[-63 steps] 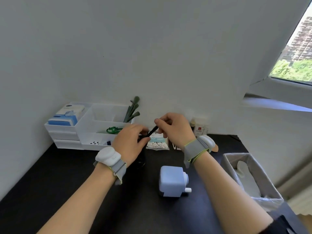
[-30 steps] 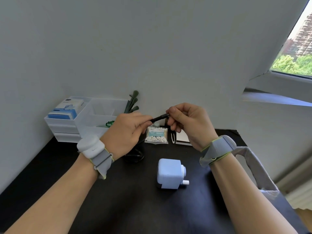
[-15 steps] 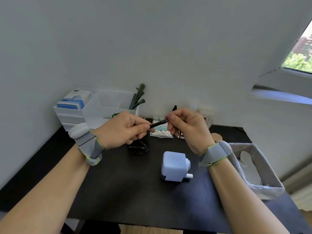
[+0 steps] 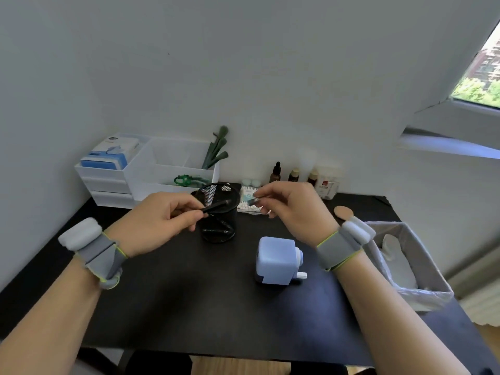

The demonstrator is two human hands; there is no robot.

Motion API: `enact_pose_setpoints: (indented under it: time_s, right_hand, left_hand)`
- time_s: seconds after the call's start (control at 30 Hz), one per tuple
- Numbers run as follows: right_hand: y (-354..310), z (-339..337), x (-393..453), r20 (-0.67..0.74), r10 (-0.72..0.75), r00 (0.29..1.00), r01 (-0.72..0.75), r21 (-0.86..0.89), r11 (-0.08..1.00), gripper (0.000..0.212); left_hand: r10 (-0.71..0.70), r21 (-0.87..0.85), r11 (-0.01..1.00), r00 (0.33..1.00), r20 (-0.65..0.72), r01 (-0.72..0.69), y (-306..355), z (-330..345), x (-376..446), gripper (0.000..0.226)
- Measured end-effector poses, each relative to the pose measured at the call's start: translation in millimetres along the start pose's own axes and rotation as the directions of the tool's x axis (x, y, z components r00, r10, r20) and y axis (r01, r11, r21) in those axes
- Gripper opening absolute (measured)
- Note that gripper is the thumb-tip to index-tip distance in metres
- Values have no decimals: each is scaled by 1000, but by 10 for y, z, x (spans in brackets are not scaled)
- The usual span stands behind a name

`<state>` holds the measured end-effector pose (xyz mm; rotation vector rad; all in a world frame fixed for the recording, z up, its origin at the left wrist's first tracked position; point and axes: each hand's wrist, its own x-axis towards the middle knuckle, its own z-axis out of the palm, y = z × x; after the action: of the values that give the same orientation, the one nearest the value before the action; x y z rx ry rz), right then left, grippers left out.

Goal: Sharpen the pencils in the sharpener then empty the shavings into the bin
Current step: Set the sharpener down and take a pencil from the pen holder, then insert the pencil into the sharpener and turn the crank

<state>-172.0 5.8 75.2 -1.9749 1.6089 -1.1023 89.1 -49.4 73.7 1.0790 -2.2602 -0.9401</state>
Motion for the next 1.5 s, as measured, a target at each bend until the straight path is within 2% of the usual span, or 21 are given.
enact_pose_setpoints:
  time_s: [0.13,0.27,0.4,0.5,0.57,0.63,0.7,0.8,0.9,1.07,1.2,1.37,1.5]
  right_hand:
    - [-179,276,43,154,-98,983,149,-364,919,24]
    - [-360,685,5,260,-4,966,166,-608,777,23]
    - [-502,982,-67,312,76,947,187,-729,659,19]
    - [-451,1182,-89,296,113,949,151,-738,658,16]
    - [-407,1269,-110,233,121,965,106,-767,633,11]
    - [-321,1355,-88,203,89,975,105,-778,620,24]
    - [-238,1417,-107,176,71,982,96,-783,615,26]
    - [-212,1412,-150,207,120,971,95,-794,600,14]
    - [-198,1412,-152,196,135,971,81,-803,590,23]
    - [-201,1376,-206,148,9,989,116,-809,577,21]
    - [-227,1195,-276,58,-95,994,104,-782,614,15]
    - [-285,827,-336,7,-129,992,90,-751,654,12]
    - [-224,470,-409,-76,-59,995,-6,-661,751,33]
  left_hand:
    - [-42,-11,999,989,-140,41,-119,-19,-111,12]
    - [-74,-37,997,976,-205,68,-211,-25,-191,13]
    - [-109,-78,992,975,-195,95,-276,-26,-257,15]
    - [-129,-95,989,973,-191,113,-319,-26,-275,14]
    - [-136,-95,988,973,-186,119,-332,-18,-273,14]
    - [-134,-103,988,976,-173,118,-342,-12,-267,13]
    - [-133,-114,987,978,-162,115,-353,3,-256,13]
    - [-132,-120,986,980,-152,114,-353,22,-236,12]
    - [-124,-109,988,982,-142,109,-359,42,-220,12]
    - [-104,-27,995,987,-122,101,-340,67,-217,11]
    - [-97,-1,995,989,-111,98,-328,87,-209,15]
    - [-50,2,999,992,-115,51,-252,161,-180,17]
    - [-5,32,999,996,-92,8,-165,248,-143,16]
